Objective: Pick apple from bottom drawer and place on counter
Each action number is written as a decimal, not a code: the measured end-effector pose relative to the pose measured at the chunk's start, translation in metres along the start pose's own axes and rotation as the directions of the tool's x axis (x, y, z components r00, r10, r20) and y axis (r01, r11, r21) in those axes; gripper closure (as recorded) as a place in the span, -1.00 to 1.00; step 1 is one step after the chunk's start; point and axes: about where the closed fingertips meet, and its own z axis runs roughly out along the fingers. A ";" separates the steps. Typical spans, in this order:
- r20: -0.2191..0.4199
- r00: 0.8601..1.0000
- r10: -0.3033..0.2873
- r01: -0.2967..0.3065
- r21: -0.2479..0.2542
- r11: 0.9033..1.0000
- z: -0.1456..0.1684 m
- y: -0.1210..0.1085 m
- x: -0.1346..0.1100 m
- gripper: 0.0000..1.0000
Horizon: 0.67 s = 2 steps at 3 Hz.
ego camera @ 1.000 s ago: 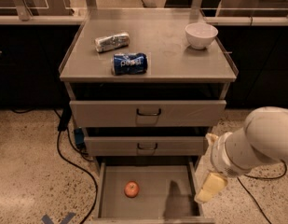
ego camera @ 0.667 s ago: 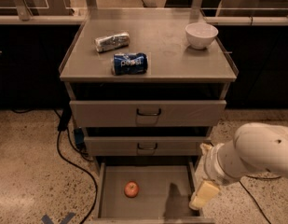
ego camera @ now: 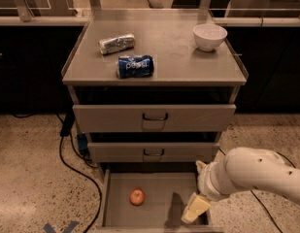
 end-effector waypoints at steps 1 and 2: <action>0.031 0.999 0.033 -0.032 -0.027 0.999 0.029 0.008 -0.004 -1.00; 0.031 0.999 0.033 -0.032 -0.027 0.999 0.029 0.008 -0.004 -1.00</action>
Offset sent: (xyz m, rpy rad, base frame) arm -0.0004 0.0149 -0.0217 0.0380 0.0211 -0.0137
